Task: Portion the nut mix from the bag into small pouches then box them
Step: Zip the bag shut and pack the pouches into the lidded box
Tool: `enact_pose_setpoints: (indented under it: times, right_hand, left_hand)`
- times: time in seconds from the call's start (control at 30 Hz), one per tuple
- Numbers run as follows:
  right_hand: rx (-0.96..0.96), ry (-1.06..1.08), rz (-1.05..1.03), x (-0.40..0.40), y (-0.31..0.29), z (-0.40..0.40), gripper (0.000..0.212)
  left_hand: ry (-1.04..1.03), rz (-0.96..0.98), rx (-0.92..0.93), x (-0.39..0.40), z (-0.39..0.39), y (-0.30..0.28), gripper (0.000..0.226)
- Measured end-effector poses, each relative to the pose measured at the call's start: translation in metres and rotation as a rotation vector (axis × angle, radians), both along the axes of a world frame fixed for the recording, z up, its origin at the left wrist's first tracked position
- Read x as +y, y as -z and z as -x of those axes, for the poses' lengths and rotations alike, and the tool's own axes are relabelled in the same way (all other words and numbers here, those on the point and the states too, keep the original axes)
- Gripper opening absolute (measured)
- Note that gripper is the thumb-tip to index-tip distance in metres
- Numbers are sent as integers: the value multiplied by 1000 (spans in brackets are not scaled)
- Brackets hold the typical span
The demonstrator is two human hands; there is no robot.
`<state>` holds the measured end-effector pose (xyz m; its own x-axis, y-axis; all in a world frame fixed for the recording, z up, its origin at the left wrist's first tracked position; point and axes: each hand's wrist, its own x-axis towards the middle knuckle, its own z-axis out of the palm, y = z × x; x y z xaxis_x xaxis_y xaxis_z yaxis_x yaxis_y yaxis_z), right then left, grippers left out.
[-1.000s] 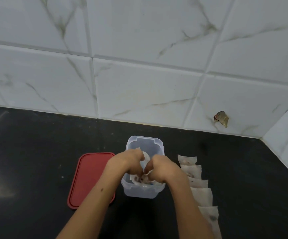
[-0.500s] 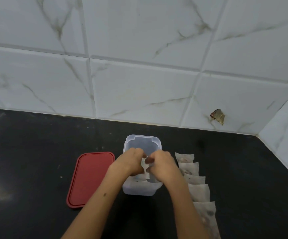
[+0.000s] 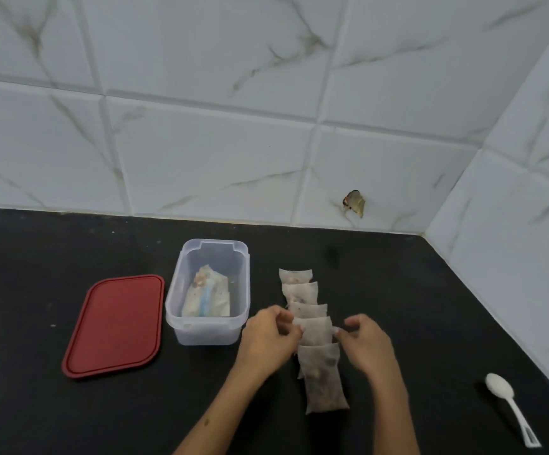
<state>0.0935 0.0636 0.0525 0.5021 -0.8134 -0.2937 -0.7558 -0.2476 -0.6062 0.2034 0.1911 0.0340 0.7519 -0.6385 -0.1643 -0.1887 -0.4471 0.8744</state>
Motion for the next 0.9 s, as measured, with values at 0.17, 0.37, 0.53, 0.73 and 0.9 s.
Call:
enact_pose_setpoints:
  times: [0.17,0.37,0.53,0.73,0.9]
  right_hand:
    - [-58,76,-216,-11,43,11,22]
    - [-245,0,-345,-15,52,22,12]
    - [-406,-4,-433,-25,44,20,10]
    - [-407,72,-289,-25,52,2,6]
    - [-340,130,-210,-14,59,-4,17]
  left_hand:
    - [-115,-92,81,-14,25,26,18]
    - [-245,-50,205,-20,34,41,3]
    - [-352,82,178,-27,28,35,10]
    - [-428,107,124,-38,30,36,10]
    - [-437,108,208,-40,35,43,11]
